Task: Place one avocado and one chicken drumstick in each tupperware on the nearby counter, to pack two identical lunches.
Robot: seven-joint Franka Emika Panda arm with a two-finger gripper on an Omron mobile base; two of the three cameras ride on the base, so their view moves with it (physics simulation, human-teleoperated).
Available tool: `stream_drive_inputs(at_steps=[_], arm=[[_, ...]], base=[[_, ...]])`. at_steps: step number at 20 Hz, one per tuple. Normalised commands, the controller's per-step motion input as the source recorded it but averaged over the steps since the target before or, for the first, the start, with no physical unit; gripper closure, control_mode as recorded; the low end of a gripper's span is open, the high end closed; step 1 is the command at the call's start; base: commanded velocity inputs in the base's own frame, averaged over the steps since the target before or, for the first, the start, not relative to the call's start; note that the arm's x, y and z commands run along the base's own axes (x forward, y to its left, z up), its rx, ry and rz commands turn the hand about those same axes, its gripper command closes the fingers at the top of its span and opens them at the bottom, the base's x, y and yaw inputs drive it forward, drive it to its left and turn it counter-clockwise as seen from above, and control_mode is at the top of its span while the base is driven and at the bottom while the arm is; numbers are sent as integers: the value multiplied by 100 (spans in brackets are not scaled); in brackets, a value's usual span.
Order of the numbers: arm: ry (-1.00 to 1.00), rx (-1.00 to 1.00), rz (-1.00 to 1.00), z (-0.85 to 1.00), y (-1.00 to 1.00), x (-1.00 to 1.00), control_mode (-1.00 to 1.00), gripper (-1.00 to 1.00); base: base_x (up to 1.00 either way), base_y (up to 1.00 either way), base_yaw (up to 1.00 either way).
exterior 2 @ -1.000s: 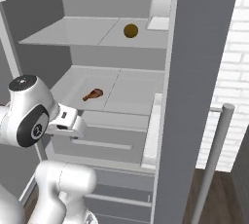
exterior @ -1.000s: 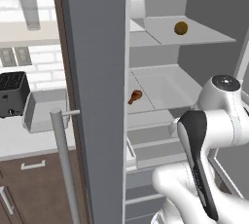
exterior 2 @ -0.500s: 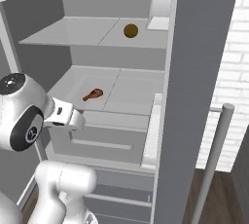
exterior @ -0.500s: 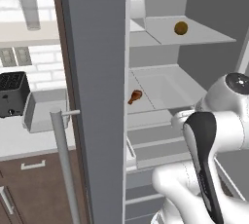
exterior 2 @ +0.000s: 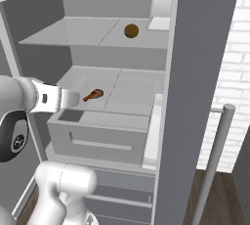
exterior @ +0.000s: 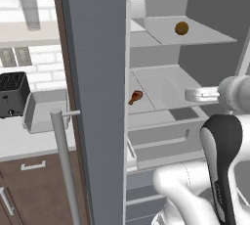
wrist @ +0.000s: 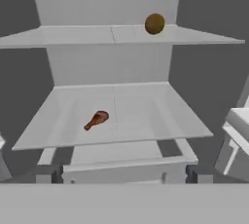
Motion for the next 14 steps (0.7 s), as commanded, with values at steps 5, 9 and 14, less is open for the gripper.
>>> stream_drive_inputs(at_steps=[5, 9, 14], arm=[[-15, -1, -12, 93, -32, 45, -100, -100], [-10, 0, -7, 97, -24, 32, -100, -100], [2, 1, 0, 34, -4, 68, -100, -100]], base=[[0, 0, 0], [0, 0, 0], [0, 0, 0]])
